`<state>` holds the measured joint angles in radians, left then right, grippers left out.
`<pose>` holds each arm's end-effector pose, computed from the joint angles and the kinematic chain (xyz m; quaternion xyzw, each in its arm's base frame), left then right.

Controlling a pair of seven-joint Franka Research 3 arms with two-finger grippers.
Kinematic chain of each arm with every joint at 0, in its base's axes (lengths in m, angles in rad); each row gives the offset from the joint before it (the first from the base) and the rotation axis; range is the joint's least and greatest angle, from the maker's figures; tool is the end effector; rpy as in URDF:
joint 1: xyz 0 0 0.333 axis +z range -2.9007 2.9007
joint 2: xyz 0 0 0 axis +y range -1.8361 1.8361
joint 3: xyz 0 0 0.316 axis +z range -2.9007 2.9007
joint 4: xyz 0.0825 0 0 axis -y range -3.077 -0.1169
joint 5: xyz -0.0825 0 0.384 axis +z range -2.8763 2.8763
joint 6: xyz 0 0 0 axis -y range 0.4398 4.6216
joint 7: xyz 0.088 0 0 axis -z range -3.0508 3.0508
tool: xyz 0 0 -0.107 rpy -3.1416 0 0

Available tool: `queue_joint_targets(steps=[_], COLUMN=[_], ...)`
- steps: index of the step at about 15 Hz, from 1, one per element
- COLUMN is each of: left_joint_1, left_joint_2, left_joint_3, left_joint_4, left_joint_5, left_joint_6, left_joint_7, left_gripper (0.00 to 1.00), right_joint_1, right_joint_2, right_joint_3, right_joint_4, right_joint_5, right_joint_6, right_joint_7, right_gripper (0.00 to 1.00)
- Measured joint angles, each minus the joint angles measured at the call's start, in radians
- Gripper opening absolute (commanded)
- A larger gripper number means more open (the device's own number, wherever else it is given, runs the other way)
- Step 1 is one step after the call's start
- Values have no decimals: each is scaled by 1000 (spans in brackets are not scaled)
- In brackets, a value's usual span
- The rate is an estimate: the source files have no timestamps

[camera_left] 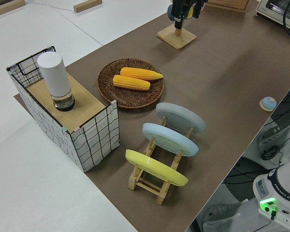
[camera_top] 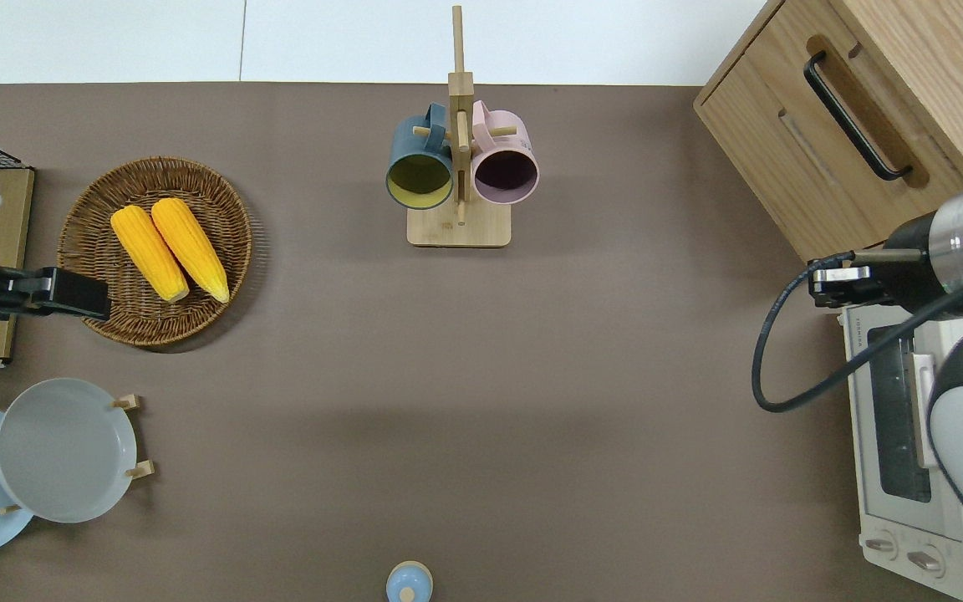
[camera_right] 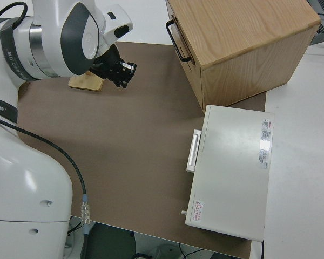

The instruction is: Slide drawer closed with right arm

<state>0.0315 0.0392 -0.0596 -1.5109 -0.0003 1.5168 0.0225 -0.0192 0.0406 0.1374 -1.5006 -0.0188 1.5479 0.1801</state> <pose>0.5612 -0.0151 0.6261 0.9995 -0.0253 -0.0166 0.0013 0.5617 0.0629 0.6330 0.9995 -0.0313 0.0045 0.0060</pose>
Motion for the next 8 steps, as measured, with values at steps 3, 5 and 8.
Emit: queue_joint_targets(steps=[3,5,8], left_joint_1=[0,0,0], left_joint_2=[0,0,0], left_joint_3=[0,0,0], left_joint_4=[0,0,0], left_joint_5=[0,0,0], left_joint_6=[0,0,0], left_joint_7=[0,0,0], left_gripper=[993,993,993], right_joint_1=[-1,-1,-8], right_joint_2=[14,21,25], right_joint_3=[0,-1,-2], right_joint_4=[-1,-1,0], right_joint_5=[0,0,0], right_joint_6=[21,25,27], right_joint_7=[-22,-26,-29], right_gripper=[990,990,990])
